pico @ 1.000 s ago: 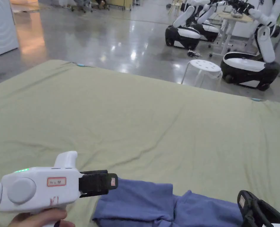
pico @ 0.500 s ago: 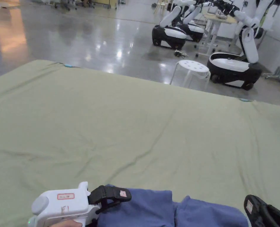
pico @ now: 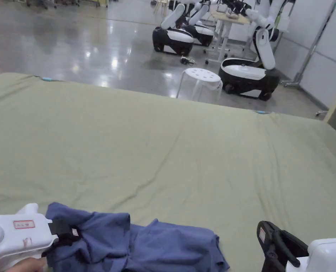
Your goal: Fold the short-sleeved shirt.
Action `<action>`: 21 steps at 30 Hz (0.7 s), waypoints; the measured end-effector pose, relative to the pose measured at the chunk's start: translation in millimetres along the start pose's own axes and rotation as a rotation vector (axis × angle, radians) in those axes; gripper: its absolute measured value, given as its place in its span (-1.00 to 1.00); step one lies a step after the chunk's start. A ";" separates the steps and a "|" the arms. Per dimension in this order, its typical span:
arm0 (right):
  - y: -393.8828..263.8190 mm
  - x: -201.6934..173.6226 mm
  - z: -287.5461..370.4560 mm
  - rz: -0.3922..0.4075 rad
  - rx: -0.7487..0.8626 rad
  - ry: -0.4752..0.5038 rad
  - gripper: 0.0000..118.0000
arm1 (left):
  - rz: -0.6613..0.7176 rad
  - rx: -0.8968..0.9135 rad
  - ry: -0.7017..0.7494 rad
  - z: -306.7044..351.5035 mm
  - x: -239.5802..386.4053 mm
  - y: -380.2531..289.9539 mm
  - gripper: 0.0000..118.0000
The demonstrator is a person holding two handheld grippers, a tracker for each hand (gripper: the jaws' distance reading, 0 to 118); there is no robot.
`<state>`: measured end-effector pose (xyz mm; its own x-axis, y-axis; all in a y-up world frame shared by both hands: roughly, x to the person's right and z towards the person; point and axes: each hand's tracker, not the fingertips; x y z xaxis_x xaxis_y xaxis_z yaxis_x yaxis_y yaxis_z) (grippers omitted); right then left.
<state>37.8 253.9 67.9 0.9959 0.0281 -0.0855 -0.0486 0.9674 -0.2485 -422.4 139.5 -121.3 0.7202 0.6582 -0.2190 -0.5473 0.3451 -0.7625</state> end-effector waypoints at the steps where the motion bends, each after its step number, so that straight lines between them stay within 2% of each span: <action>1: -1.2 0.3 -0.2 -0.004 0.002 0.007 -0.93 | -0.044 0.032 0.058 3.9 2.5 5.1 -0.88; 3: -3.2 1.1 -1.2 -0.010 0.003 0.018 -0.93 | -0.104 0.033 0.113 15.1 23.7 -1.2 -0.88; 5: -4.3 3.0 0.3 -0.009 0.007 0.023 -0.93 | -0.140 0.049 0.077 24.2 52.7 -17.0 -0.88; 8: -5.5 9.0 3.8 -0.010 0.014 0.027 -0.93 | -0.378 0.084 0.058 25.3 128.1 -55.8 -0.88; 11: -7.5 16.1 7.3 -0.017 0.021 0.019 -0.93 | -0.488 0.063 0.036 -14.1 182.0 -98.6 -0.88; 13: -9.1 21.5 11.5 -0.026 0.025 0.014 -0.93 | -0.555 -0.016 0.085 -53.6 206.2 -136.4 -0.87; 17: -15.8 31.1 16.7 -0.057 0.019 0.004 -0.93 | -0.584 -0.071 0.160 -111.8 210.9 -179.9 -0.87; 19: -18.4 34.2 17.8 -0.071 0.013 0.006 -0.93 | -0.584 -0.066 0.150 -121.2 204.4 -178.2 -0.70; 20: -19.2 34.9 18.1 -0.071 0.011 0.009 -0.93 | -0.602 -0.077 0.114 -114.8 207.5 -173.5 -0.55; 21: -19.7 35.0 18.6 -0.070 0.011 0.013 -0.93 | -0.611 -0.104 0.067 -106.8 210.4 -167.6 -0.26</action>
<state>75.1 240.5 87.8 0.9958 -0.0427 -0.0813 0.0217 0.9697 -0.2434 -133.6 148.7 -104.6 0.9171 0.3179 0.2406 0.0141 0.5774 -0.8163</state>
